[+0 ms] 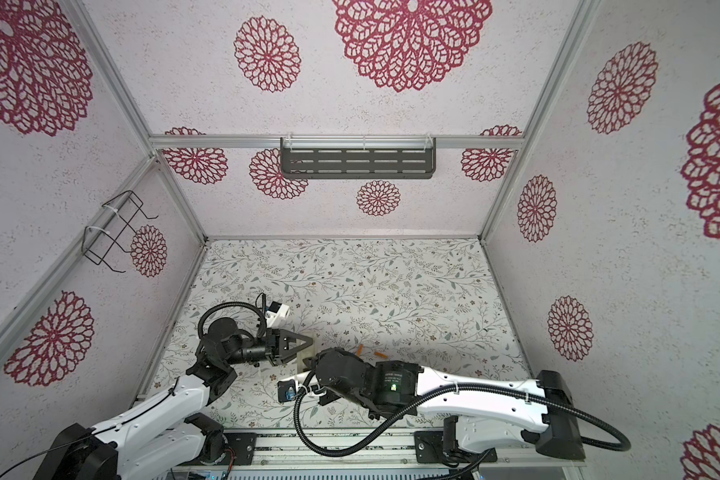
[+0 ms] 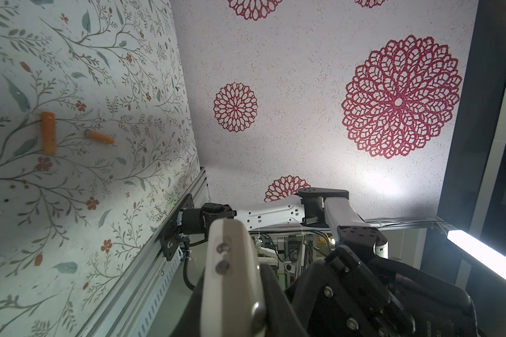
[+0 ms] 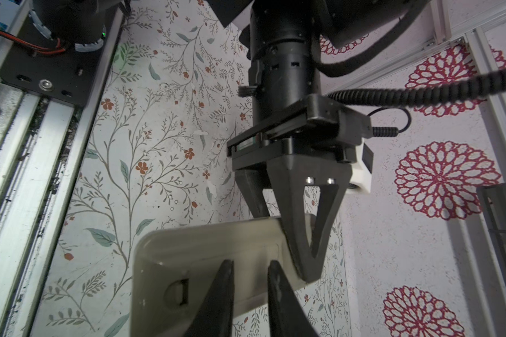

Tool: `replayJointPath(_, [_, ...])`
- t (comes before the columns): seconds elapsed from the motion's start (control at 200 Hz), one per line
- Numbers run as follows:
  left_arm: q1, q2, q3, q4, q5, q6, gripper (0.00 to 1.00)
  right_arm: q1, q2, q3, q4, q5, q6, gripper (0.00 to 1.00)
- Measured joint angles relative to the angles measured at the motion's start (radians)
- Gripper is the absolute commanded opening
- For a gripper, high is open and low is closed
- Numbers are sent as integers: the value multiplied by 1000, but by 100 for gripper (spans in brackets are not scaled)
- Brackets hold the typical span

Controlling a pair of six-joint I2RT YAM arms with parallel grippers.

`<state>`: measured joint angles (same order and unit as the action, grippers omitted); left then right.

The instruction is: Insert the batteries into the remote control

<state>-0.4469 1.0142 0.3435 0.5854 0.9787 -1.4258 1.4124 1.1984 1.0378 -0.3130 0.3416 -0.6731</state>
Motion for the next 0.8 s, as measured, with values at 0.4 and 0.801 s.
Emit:
replayJointPath(0.4, [0,-9,6,-33,18,21,0,0,-48,0,-29,-122,27,26])
replayJointPath(0.801, [-2,-27,21,-81,31,53,0,0,-55,0,-55,-193,57,26])
